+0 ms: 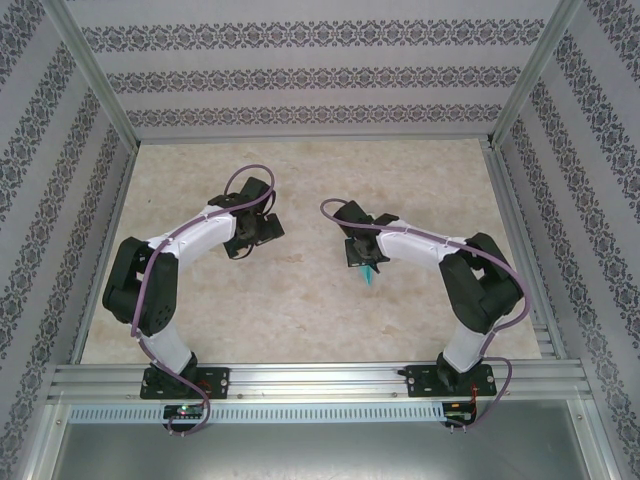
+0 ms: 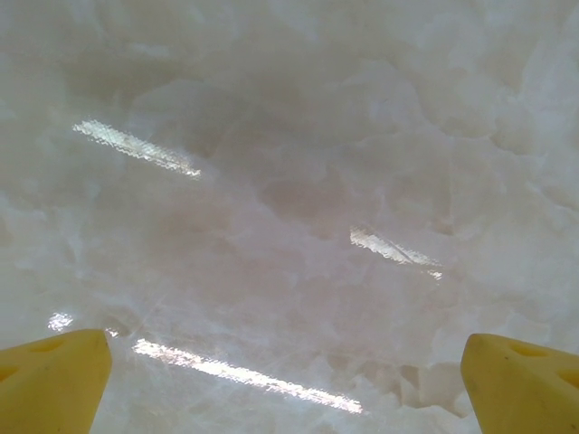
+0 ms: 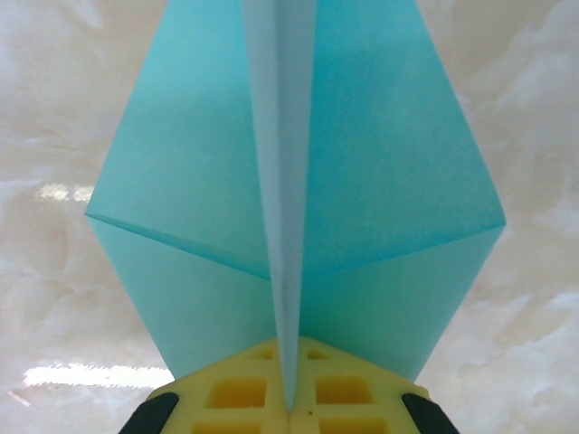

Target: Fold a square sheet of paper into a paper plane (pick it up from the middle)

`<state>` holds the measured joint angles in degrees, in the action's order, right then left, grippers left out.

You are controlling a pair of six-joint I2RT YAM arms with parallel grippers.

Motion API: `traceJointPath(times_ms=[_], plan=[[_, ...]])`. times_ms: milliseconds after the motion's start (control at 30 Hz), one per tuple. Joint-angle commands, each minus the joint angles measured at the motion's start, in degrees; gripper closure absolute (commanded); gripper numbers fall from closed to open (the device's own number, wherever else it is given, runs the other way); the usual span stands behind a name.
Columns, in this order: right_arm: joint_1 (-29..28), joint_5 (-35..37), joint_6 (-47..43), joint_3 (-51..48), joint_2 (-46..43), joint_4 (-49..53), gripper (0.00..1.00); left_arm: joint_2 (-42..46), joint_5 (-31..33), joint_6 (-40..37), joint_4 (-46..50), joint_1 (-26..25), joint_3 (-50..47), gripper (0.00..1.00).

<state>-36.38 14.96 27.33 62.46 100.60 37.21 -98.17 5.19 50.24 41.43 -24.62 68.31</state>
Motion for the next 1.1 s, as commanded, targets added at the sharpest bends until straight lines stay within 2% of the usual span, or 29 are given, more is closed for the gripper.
traceJointPath(times_ms=[0,233,567,700,867,1067], plan=[[-0.9,2.9,-1.5,1.4,2.8,1.5,0.96,0.9,-0.3,-0.8,1.3,0.9,-0.3,0.00],[-1.3,1.8,0.4,1.3,4.5,-0.2,0.88,0.0,-0.5,-0.9,1.6,0.9,0.2,0.00],[-1.3,0.3,4.6,-3.1,5.8,-5.8,0.86,0.0,0.1,-1.4,2.2,0.8,0.4,0.00],[-1.4,0.8,6.1,-6.7,5.5,-9.6,0.87,0.0,0.2,-1.5,2.3,0.9,0.2,0.00],[-0.9,3.4,5.8,-6.0,2.1,-9.7,0.94,0.3,0.4,-1.8,2.3,1.0,0.4,0.00],[4.7,-0.8,2.4,0.0,1.5,-10.4,0.96,1.4,1.3,-3.0,2.8,1.9,1.6,0.00]])
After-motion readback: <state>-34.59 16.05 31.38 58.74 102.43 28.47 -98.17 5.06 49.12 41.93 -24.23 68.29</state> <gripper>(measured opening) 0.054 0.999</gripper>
